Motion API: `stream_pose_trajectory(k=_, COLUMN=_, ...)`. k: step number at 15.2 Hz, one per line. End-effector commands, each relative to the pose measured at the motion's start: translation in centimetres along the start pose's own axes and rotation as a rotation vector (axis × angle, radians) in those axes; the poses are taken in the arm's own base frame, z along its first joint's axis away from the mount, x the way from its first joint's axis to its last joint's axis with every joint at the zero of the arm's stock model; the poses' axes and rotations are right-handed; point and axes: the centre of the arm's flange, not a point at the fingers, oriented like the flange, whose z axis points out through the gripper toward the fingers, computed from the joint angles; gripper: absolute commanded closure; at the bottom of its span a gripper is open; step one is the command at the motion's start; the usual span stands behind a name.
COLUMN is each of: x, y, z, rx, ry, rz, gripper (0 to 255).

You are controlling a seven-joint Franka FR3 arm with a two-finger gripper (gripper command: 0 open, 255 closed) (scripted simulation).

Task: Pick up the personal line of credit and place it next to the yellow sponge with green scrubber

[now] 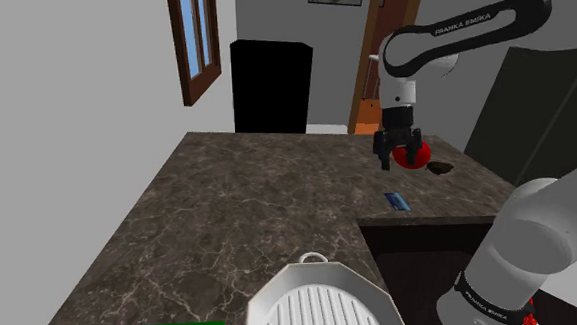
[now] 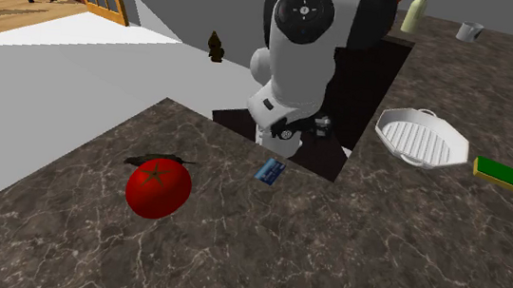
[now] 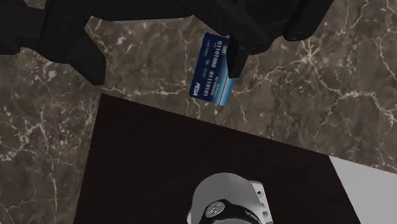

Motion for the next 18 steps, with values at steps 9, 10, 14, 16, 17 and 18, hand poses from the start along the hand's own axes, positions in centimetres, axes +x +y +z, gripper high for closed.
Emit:
stream_pose_trajectory(k=9, x=5.0, y=6.2, z=9.1, rx=0.104, ry=-0.154, rz=0.288, gripper=0)
stream_pose_trajectory(k=10, x=5.0, y=6.2, z=9.6, rx=0.104, ry=-0.154, rz=0.288, gripper=0)
stream_pose_trajectory(k=14, x=4.7, y=5.9, z=11.4, rx=0.104, ry=-0.154, rz=0.288, gripper=0)
stream_pose_trajectory(k=16, x=4.7, y=5.9, z=11.4, rx=0.104, ry=-0.154, rz=0.289, gripper=0)
stream_pose_trajectory(k=17, x=4.7, y=5.9, z=11.4, rx=0.104, ry=-0.154, rz=0.288, gripper=0)
stream_pose_trajectory(k=18, x=4.7, y=5.9, z=11.4, rx=0.104, ry=-0.154, rz=0.288, gripper=0)
